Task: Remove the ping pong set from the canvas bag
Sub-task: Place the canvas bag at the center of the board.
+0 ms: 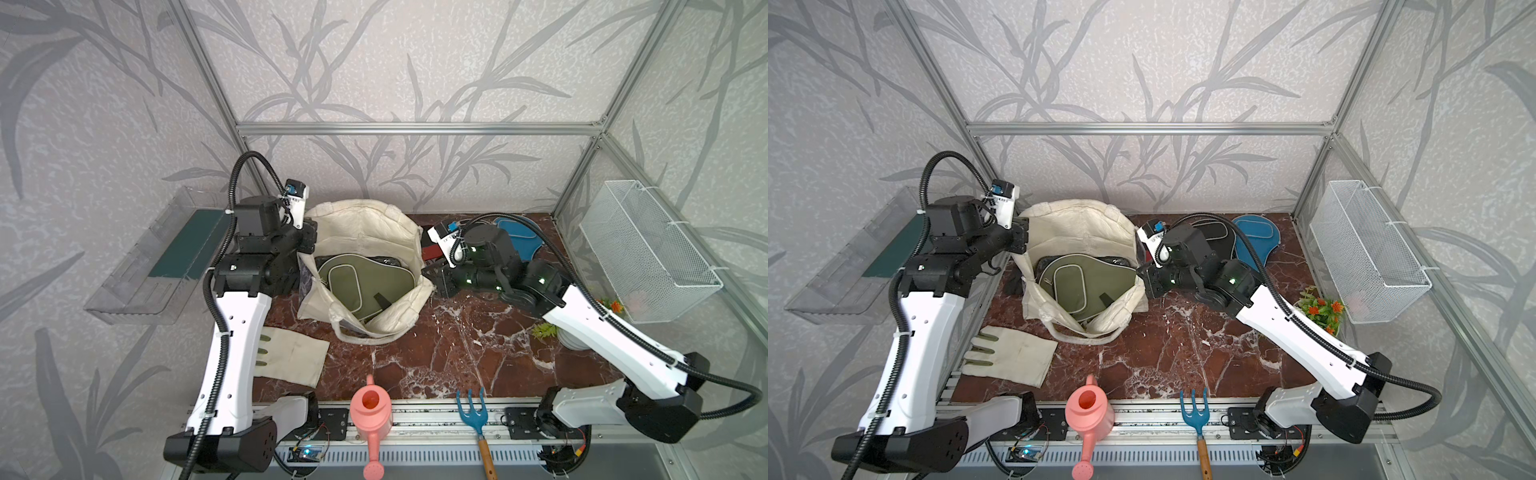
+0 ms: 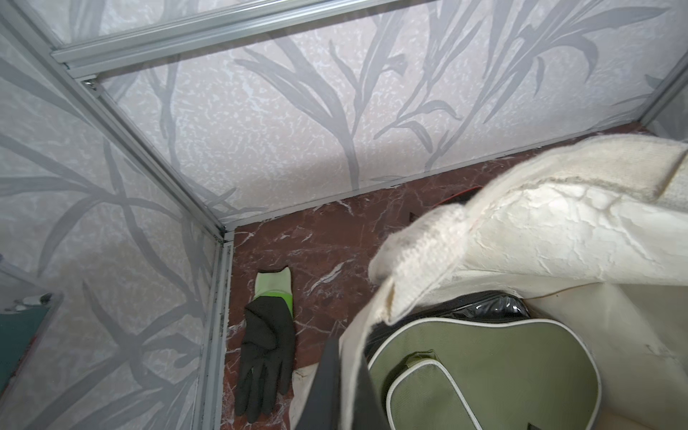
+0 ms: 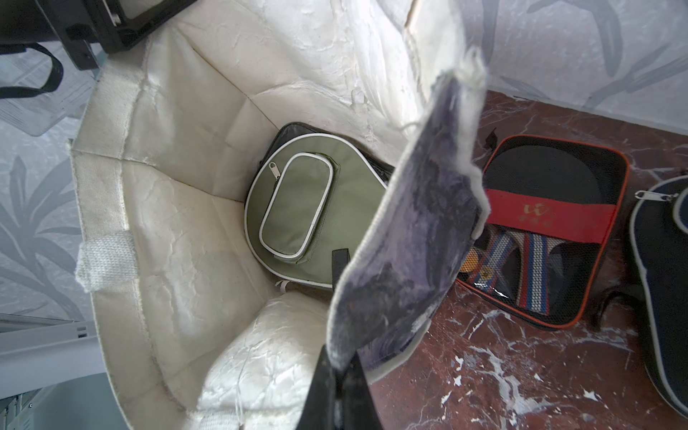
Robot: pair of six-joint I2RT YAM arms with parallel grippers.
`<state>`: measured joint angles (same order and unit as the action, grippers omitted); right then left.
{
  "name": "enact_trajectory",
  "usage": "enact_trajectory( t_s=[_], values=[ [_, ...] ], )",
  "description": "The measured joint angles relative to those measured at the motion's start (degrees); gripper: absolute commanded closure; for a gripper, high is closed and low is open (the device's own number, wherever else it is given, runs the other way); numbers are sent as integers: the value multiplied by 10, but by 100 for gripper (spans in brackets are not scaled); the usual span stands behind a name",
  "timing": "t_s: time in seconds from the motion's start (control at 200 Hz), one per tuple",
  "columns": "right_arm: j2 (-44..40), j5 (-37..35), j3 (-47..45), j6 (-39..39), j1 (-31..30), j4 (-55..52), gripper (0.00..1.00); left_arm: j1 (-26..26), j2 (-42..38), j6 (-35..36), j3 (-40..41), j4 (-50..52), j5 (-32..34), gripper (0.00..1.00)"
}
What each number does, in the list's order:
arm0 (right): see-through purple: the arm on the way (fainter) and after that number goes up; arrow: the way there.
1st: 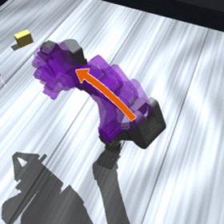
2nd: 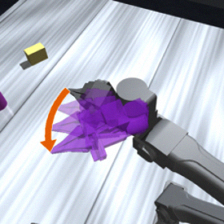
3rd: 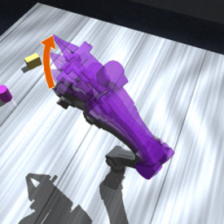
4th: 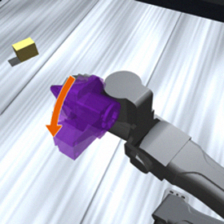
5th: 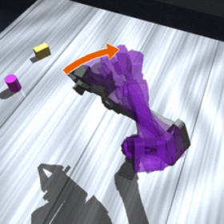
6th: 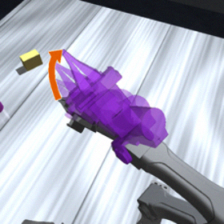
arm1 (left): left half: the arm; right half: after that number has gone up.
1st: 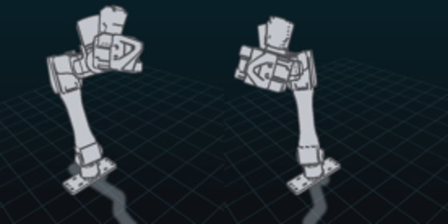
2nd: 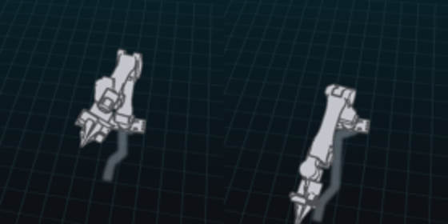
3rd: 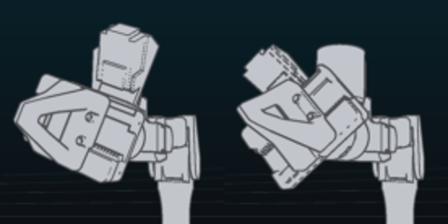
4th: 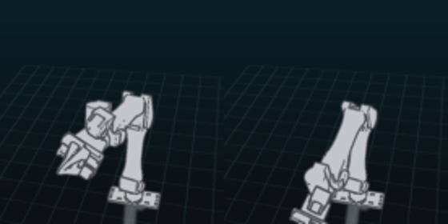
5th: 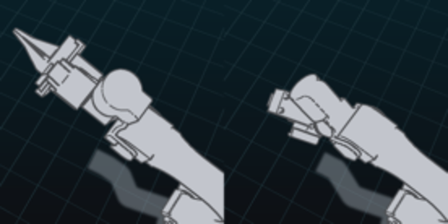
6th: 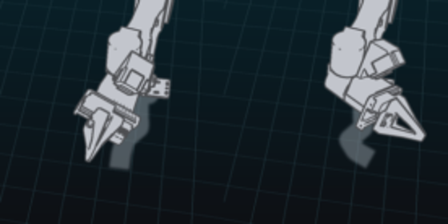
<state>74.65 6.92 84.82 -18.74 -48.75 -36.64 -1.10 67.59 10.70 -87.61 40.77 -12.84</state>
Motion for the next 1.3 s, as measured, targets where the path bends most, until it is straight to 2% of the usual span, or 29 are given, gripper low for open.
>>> enact_trajectory(
  t_s=[0.25, 0.52, 0.69, 0.755, 0.795, 0.845, 0.94, 1.035, 1.135, 1.215, 1.3],
  values=[
    [-68, -35, -38, -12, 0, -48, 100, 30, -5, -45, 42, 17, -68, 100],
    [-95, -50, -66, -27, -5, -92, 100, 115, -5, -69, 111, 18, -81, 100],
    [-110, -64, -93, -28, -6, -103, 100, 127, -1, -78, 131, 6, -81, 100],
    [-109, -69, -93, -21, -6, -106, 82, 128, 3, -79, 135, -2, -81, 100],
    [-108, -71, -90, -7, -6, -110, 75, 130, 5, -79, 139, -10, -82, 100],
    [-101, -74, -76, 13, -6, -118, 59, 132, 7, -79, 144, -21, -83, 100],
    [-78, -75, -16, 69, -6, -134, 32, 142, 10, -78, 150, -41, -85, 100],
    [-48, -68, 68, 122, -7, -147, 12, 151, 11, -76, 150, -58, -90, 100],
    [-14, -50, 150, 177, -20, -155, 0, 158, 11, -73, 151, -78, -100, 100],
    [18, -21, 193, 219, -42, -155, 1, 161, 9, -73, 158, -100, -108, 100],
    [52, 17, 195, 250, -59, -147, 1, 161, 4, -73, 170, -120, -113, 100]
  ],
)
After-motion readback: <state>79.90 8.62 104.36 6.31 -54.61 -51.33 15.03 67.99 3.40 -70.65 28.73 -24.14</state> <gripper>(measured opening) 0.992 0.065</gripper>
